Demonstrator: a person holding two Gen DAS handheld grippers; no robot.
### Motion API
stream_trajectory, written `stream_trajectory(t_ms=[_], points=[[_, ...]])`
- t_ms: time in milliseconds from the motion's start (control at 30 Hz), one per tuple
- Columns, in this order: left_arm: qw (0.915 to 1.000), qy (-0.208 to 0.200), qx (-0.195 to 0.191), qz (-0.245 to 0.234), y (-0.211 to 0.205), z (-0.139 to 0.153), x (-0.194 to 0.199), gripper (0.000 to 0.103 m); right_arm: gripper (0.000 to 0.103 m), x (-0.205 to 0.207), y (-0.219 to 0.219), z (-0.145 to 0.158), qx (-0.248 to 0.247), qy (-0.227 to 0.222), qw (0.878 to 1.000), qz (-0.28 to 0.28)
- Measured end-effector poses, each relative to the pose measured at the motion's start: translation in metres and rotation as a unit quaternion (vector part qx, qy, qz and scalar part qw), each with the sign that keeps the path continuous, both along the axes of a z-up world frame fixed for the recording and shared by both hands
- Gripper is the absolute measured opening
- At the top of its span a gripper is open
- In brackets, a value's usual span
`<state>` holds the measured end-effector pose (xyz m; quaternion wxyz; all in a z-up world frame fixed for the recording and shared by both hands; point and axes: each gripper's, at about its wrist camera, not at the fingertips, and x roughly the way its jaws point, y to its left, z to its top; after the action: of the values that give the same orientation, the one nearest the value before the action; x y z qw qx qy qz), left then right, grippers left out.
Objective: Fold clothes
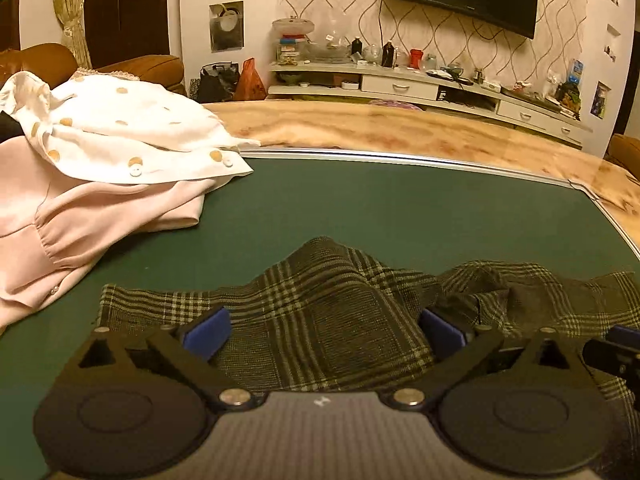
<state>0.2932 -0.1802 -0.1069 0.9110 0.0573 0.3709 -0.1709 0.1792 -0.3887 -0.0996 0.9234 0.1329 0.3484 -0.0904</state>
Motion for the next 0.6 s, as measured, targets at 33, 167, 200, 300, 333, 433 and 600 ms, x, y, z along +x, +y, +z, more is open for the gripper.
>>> stream_trajectory(t_ms=[33, 167, 200, 300, 333, 433, 600], points=[[1.0000, 0.000, 0.001, 0.001, 0.000, 0.000, 0.001, 0.103, 0.049, 0.000, 0.003, -0.001, -0.008, 0.003, 1.000, -0.002], [1.0000, 0.004, 0.003, -0.003, 0.000, 0.000, 0.002, 0.103, 0.049, 0.001, 0.021, -0.003, -0.052, 0.024, 0.998, -0.002], [1.0000, 0.005, 0.004, -0.005, 0.000, 0.001, 0.002, 0.103, 0.049, 0.001, 0.022, -0.001, -0.051, 0.031, 0.998, -0.005], [0.9999, 0.008, 0.005, -0.010, 0.001, 0.002, 0.002, 0.103, 0.051, -0.009, 0.024, 0.004, -0.031, 0.040, 0.999, -0.014], [0.9999, 0.009, 0.006, -0.012, 0.002, 0.003, 0.002, 0.103, 0.052, -0.016, 0.025, 0.007, -0.021, 0.038, 0.999, -0.016], [0.9997, 0.013, 0.007, -0.017, 0.003, 0.004, 0.002, 0.103, 0.057, -0.039, 0.029, 0.012, -0.017, 0.039, 0.999, -0.022], [0.9995, 0.019, 0.008, -0.026, 0.006, 0.006, 0.002, 0.103, 0.060, -0.069, 0.033, 0.003, -0.023, 0.052, 0.998, -0.029]])
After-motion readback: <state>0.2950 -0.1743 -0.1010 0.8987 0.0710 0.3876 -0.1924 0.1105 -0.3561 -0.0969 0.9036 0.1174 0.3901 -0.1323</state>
